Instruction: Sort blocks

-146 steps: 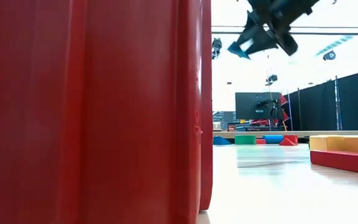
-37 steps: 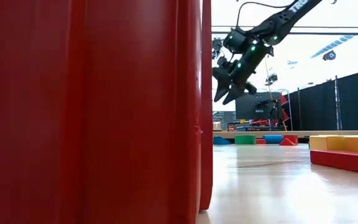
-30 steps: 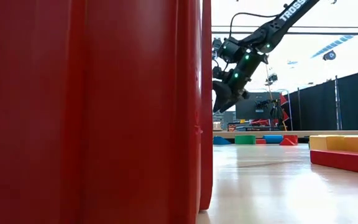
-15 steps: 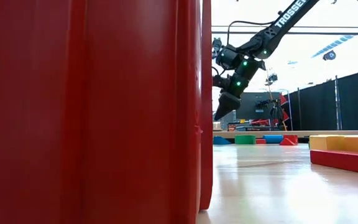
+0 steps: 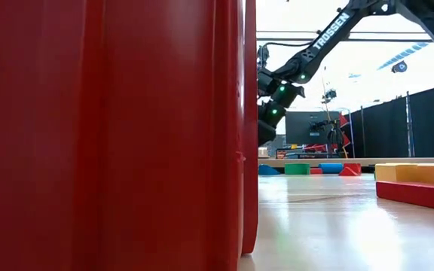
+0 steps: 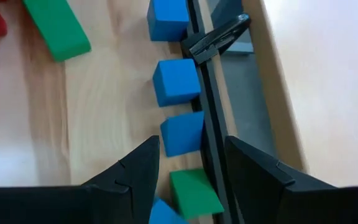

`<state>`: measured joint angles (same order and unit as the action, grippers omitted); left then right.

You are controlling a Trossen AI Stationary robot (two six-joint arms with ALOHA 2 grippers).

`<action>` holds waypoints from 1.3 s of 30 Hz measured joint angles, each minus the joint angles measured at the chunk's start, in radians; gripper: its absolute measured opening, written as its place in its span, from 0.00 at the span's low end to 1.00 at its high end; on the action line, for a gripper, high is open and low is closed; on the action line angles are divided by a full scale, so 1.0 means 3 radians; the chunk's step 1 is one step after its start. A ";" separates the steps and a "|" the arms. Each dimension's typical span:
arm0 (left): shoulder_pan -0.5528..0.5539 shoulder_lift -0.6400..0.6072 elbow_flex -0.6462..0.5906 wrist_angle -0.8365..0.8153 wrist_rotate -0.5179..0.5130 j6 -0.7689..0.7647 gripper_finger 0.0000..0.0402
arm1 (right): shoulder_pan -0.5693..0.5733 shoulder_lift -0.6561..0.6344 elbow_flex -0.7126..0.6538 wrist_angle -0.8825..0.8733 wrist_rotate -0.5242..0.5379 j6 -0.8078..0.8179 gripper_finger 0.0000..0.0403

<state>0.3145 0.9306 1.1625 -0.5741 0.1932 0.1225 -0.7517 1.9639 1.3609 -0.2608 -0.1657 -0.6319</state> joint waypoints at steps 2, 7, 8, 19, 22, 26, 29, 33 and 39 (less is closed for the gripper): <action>0.0000 0.0000 0.0000 -0.0005 0.0000 -0.0002 0.39 | 0.0000 0.0088 0.0107 -0.0069 -0.0006 -0.0027 0.41; 0.0001 0.0000 0.0000 -0.0007 0.0000 -0.0002 0.38 | -0.0005 0.0259 0.0313 -0.0252 -0.0064 -0.0042 0.42; 0.0000 0.0000 0.0000 -0.0006 0.0000 -0.0002 0.38 | -0.0005 0.0285 0.0333 -0.0266 -0.0064 -0.0049 0.42; 0.0000 0.0000 0.0000 -0.0007 -0.0006 -0.0003 0.40 | -0.0005 0.0455 0.0509 -0.0283 -0.0073 -0.0078 0.50; 0.0000 0.0000 0.0000 -0.0007 -0.0007 -0.0003 0.40 | -0.0005 0.0486 0.0545 -0.0277 -0.0073 -0.0082 0.52; 0.0001 0.0000 0.0000 -0.0007 -0.0008 -0.0002 0.39 | -0.0005 0.0502 0.0569 -0.0284 -0.0071 -0.0110 0.56; 0.0000 0.0000 0.0000 -0.0008 -0.0008 -0.0003 0.39 | -0.0005 0.0502 0.0584 -0.0268 -0.0072 -0.0112 0.58; 0.0001 0.0000 0.0000 -0.0008 -0.0009 -0.0003 0.39 | -0.0005 0.0502 0.0584 -0.0277 -0.0073 -0.0111 0.60; 0.0001 0.0000 0.0000 -0.0008 -0.0009 -0.0017 0.40 | -0.0005 0.0550 0.0584 -0.0276 -0.0073 -0.0075 0.58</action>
<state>0.3149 0.9306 1.1625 -0.5766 0.1905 0.1175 -0.7532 2.1289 1.5360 -0.3437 -0.1877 -0.6542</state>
